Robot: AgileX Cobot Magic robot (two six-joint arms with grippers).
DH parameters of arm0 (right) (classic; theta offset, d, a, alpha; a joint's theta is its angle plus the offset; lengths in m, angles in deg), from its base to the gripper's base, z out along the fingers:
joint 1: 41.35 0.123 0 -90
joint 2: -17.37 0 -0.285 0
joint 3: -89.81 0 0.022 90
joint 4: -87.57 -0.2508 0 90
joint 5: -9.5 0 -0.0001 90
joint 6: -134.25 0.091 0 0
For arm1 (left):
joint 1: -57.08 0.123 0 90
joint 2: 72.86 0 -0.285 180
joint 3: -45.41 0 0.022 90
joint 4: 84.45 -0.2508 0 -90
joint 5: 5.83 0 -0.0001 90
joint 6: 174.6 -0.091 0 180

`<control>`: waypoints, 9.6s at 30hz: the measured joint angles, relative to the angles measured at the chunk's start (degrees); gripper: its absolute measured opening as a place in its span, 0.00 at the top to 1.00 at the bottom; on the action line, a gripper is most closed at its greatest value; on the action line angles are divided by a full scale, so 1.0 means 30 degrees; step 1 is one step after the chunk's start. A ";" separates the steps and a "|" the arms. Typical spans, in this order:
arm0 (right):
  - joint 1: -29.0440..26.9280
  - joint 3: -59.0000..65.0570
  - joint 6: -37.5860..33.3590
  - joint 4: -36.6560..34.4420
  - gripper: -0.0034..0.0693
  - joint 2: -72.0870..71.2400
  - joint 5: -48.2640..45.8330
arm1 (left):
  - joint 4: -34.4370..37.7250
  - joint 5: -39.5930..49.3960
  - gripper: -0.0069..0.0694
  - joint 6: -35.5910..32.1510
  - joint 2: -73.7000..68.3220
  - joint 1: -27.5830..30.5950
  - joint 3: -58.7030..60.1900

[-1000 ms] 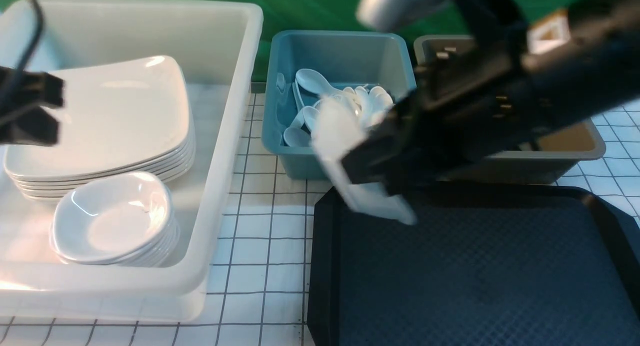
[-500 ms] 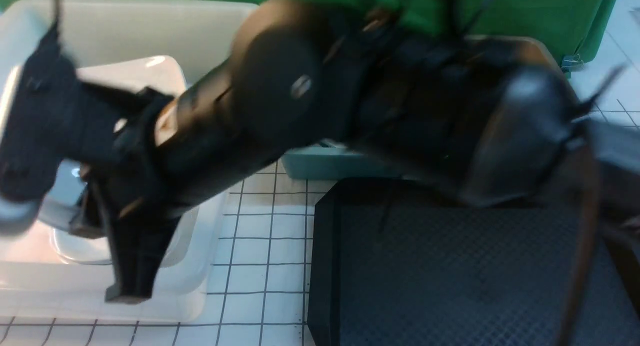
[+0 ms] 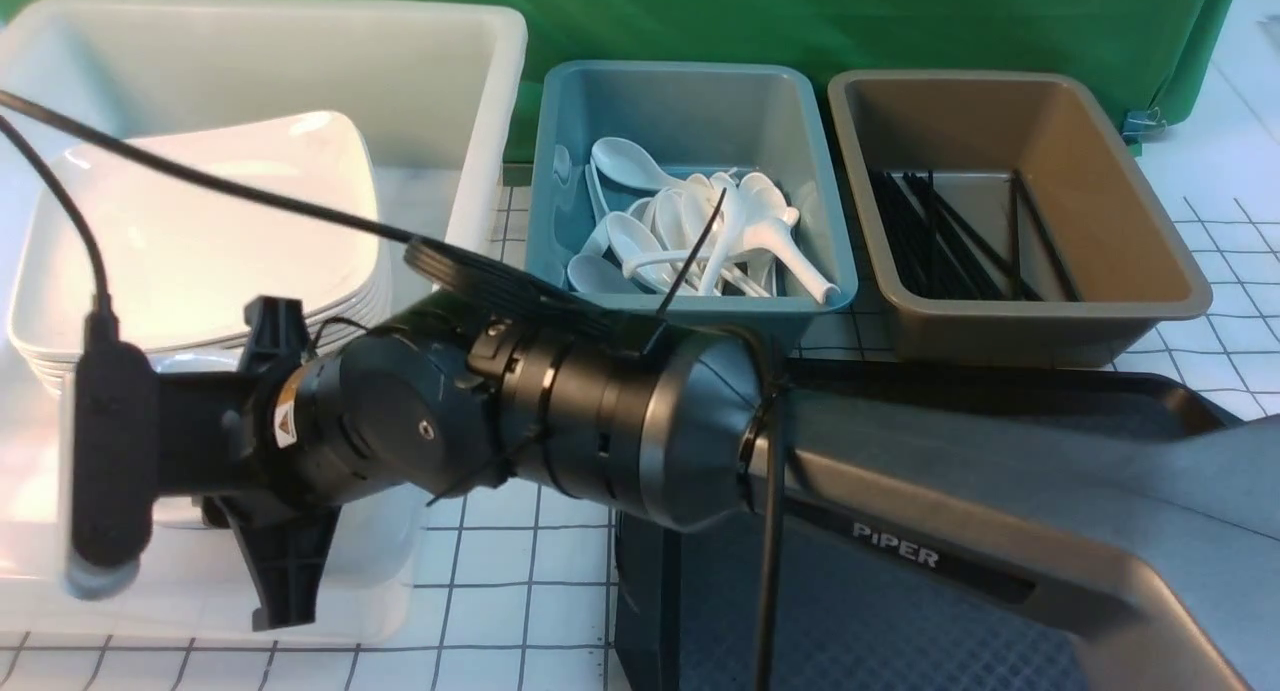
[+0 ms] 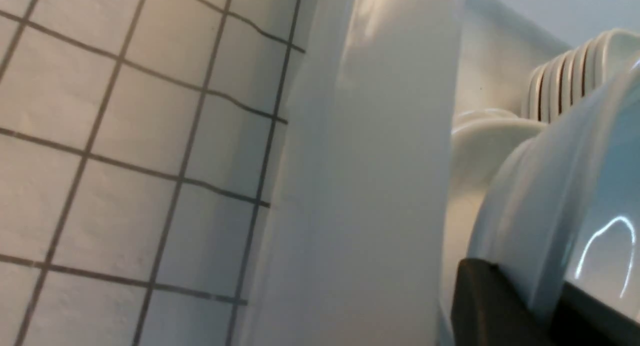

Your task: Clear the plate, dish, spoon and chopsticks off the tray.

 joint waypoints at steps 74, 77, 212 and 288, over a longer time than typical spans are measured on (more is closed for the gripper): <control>-0.0103 2.5859 2.0190 0.5855 0.91 -3.6553 0.0898 | -0.0617 -0.2446 0.90 -0.1289 0.0000 -1.6915 0.0000; -0.0103 2.6288 2.0190 0.5855 0.91 -3.6553 0.1442 | -0.0541 -0.2481 0.90 -0.1242 0.0000 -1.6915 0.0000; -1.9614 3.6200 2.0209 0.4868 0.62 -4.1647 0.3193 | -1.1089 -1.4618 0.90 0.4724 1.9648 -1.5229 1.7815; -1.9614 3.6200 2.0209 0.4851 0.62 -4.1647 0.3193 | -1.1497 -1.5843 0.90 0.4959 2.1612 -1.3311 2.1845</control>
